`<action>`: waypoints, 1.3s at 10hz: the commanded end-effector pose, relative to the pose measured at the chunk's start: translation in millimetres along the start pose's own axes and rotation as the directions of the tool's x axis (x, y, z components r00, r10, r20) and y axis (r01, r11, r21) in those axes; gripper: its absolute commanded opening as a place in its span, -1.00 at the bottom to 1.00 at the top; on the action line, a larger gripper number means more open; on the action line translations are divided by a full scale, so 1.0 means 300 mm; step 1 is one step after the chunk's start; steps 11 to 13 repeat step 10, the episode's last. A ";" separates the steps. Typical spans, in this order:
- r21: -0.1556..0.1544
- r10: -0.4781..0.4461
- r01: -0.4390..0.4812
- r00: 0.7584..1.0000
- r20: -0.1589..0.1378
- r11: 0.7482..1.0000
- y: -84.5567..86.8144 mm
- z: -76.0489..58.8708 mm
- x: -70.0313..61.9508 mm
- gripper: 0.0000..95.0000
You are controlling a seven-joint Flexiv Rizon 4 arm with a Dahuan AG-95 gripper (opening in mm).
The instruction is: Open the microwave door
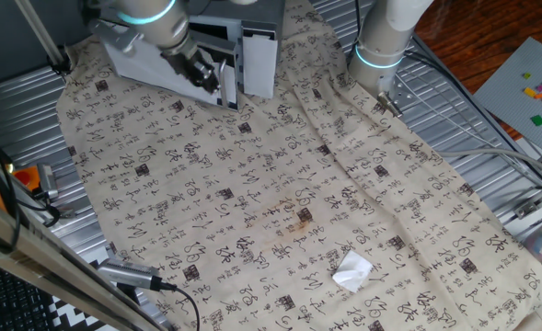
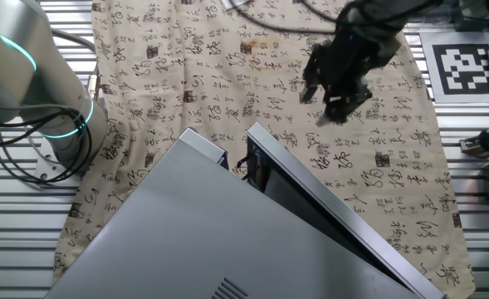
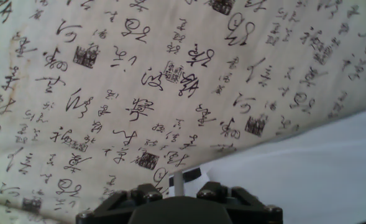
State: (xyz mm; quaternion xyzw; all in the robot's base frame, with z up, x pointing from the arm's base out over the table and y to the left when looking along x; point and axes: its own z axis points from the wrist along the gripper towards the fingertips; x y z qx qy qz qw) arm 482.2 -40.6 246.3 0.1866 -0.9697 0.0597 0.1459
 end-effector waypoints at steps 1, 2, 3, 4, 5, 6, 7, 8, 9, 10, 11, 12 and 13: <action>-0.069 0.091 -0.087 0.995 0.052 0.994 0.021 -0.032 0.017 -1.00; -0.080 0.105 -0.100 0.993 0.058 0.992 0.025 -0.039 0.021 -1.00; -0.122 0.141 -0.131 0.987 0.077 0.984 0.030 -0.049 0.027 -1.00; -0.129 0.162 -0.149 0.982 0.094 0.980 0.040 -0.063 0.033 -1.00; -0.135 0.172 -0.157 0.980 0.104 0.978 0.047 -0.070 0.035 -1.00; -0.143 0.189 -0.174 0.976 0.104 0.974 0.056 -0.077 0.038 -1.00; -0.143 0.193 -0.177 0.976 0.105 0.974 0.066 -0.084 0.041 -1.00; -0.146 0.193 -0.177 0.975 0.107 0.973 0.074 -0.090 0.044 -1.00; -0.145 0.188 -0.171 0.976 0.109 0.975 0.077 -0.093 0.046 -1.00; -0.145 0.178 -0.161 0.978 0.110 0.976 0.080 -0.095 0.047 -1.00; -0.145 0.178 -0.161 0.978 0.110 0.976 0.080 -0.095 0.047 -1.00; -0.145 0.178 -0.161 0.978 0.110 0.976 0.080 -0.095 0.047 -1.00; -0.145 0.178 -0.161 0.978 0.110 0.976 0.080 -0.095 0.047 -1.00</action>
